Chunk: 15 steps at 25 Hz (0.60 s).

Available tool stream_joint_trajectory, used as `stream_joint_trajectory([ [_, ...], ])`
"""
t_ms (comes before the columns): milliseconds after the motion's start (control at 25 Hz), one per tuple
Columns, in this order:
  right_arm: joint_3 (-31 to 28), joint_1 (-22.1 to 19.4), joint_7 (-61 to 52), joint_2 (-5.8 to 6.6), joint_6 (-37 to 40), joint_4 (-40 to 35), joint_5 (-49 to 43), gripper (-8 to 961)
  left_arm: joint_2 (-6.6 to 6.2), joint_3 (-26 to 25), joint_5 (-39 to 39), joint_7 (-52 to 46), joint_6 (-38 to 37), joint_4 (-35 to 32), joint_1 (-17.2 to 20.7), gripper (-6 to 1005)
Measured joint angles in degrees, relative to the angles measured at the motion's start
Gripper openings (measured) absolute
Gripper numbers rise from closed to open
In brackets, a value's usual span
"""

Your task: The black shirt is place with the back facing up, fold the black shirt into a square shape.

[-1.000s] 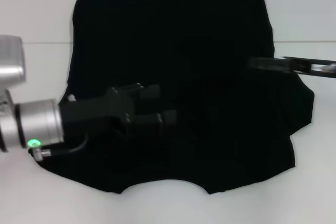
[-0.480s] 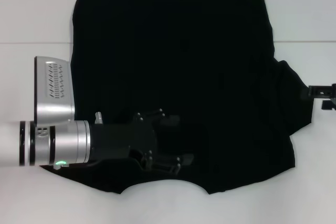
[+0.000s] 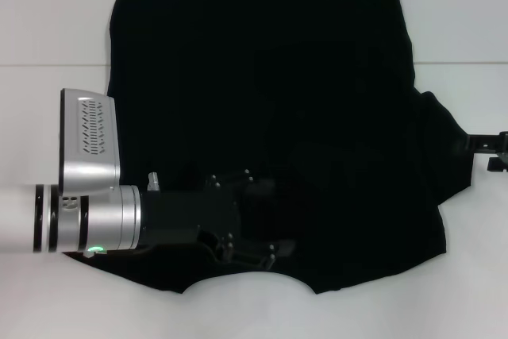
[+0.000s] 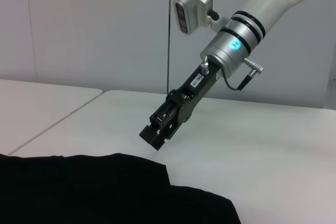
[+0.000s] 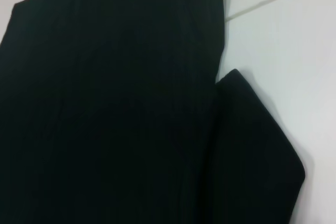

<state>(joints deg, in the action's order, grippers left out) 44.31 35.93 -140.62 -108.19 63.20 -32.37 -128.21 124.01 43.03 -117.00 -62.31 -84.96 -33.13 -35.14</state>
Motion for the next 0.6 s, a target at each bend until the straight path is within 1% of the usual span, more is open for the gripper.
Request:
stream_joint_trajectory([
  [120,0.1,0.6,0.1,-0.33,-1.0,0.9,-0.4,788,0.01,-0.2,0.1,0.0,0.3,0.0,0.0,963],
  [400,0.9,0.9,0.5,-1.57,-3.5,1.3,-0.5,779,0.01,-0.4,0.3,0.0,0.8,0.0,0.2,963],
  [600,2.1,1.1,0.3,-2.03,-4.2,1.4,-0.5,773,0.01,-0.5,0.4,-0.1,0.8,0.0,0.1,962],
])
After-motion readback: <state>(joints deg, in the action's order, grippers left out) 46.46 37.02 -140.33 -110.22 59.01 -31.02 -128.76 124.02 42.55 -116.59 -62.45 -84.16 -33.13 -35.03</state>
